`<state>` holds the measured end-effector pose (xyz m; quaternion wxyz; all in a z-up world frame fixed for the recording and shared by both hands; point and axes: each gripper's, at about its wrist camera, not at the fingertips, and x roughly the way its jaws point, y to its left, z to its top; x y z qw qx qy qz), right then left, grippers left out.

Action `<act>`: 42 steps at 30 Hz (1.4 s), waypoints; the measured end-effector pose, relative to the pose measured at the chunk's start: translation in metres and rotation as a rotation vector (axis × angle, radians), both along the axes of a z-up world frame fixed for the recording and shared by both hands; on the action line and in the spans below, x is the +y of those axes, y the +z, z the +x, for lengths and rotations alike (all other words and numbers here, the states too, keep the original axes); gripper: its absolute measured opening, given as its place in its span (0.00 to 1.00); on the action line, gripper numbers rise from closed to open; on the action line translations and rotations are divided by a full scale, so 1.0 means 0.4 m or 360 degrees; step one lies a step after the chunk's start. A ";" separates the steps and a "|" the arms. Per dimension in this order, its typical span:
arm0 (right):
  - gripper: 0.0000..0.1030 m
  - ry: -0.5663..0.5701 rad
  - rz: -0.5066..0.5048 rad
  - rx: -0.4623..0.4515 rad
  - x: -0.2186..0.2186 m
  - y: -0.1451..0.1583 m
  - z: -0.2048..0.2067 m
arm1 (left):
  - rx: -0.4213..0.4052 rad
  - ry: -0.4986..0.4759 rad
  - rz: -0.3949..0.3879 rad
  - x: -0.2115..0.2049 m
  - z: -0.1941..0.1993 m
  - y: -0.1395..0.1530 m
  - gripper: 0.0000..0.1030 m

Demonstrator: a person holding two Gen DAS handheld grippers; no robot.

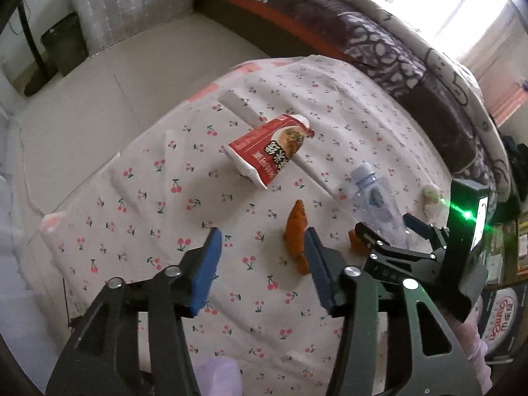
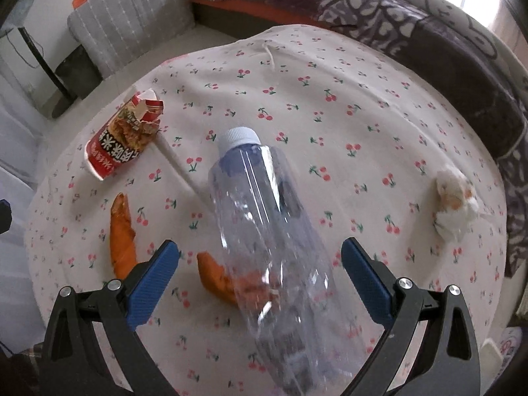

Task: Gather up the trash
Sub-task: 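Lift the peel with the left tool while the right tool carries the bottle toward the bin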

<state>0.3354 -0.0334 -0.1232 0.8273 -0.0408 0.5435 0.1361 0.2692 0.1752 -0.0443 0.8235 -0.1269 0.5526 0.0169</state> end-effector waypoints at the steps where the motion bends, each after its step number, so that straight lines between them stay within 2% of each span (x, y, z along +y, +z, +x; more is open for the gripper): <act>1: 0.76 0.0001 -0.0022 0.0008 0.003 -0.007 0.007 | 0.0014 -0.0012 0.0017 -0.008 0.006 -0.008 0.57; 2: 0.59 -0.0004 -0.0067 0.0024 0.004 -0.017 0.015 | 0.0035 -0.0031 0.0034 -0.021 0.013 -0.020 0.61; 4: 0.51 -0.0022 -0.0042 0.0029 -0.007 -0.019 0.021 | 0.0075 -0.0051 0.0048 -0.038 0.026 -0.044 0.62; 9: 0.51 -0.0148 0.0027 -0.0076 -0.077 0.018 0.008 | 0.0188 -0.0056 0.0027 -0.081 0.064 -0.123 0.62; 12: 0.51 -0.0244 0.0105 -0.0118 -0.137 0.039 -0.007 | 0.0212 -0.0048 0.0023 -0.112 0.084 -0.163 0.62; 15: 0.51 -0.0299 0.0196 -0.0142 -0.184 0.057 -0.024 | 0.0214 -0.0080 0.0134 -0.152 0.096 -0.196 0.61; 16: 0.51 -0.0310 0.0224 -0.0149 -0.195 0.064 -0.031 | 0.0222 -0.0091 0.0166 -0.164 0.098 -0.210 0.58; 18: 0.51 -0.0319 0.0268 -0.0162 -0.208 0.076 -0.045 | 0.0248 -0.0102 0.0179 -0.175 0.097 -0.234 0.47; 20: 0.51 -0.0322 0.0308 -0.0183 -0.217 0.089 -0.055 | 0.0225 -0.0105 0.0229 -0.176 0.092 -0.242 0.29; 21: 0.51 -0.0320 0.0320 -0.0189 -0.219 0.094 -0.060 | 0.0190 -0.0114 0.0249 -0.175 0.087 -0.237 0.23; 22: 0.51 -0.0321 0.0337 -0.0203 -0.221 0.104 -0.071 | 0.0168 -0.0116 0.0212 -0.168 0.083 -0.230 0.18; 25: 0.51 -0.0323 0.0351 -0.0241 -0.219 0.128 -0.098 | 0.0068 -0.0090 0.0136 -0.142 0.067 -0.183 0.18; 31: 0.51 -0.0366 0.0410 -0.0345 -0.231 0.201 -0.155 | -0.0219 -0.0097 0.0005 -0.132 0.021 -0.036 0.17; 37: 0.51 -0.0439 0.0458 -0.0462 -0.267 0.272 -0.238 | -0.0476 -0.0164 0.0004 -0.184 -0.025 0.077 0.17; 42: 0.51 -0.0507 0.0511 -0.0529 -0.315 0.300 -0.300 | -0.0601 -0.0242 -0.0065 -0.208 -0.063 0.131 0.17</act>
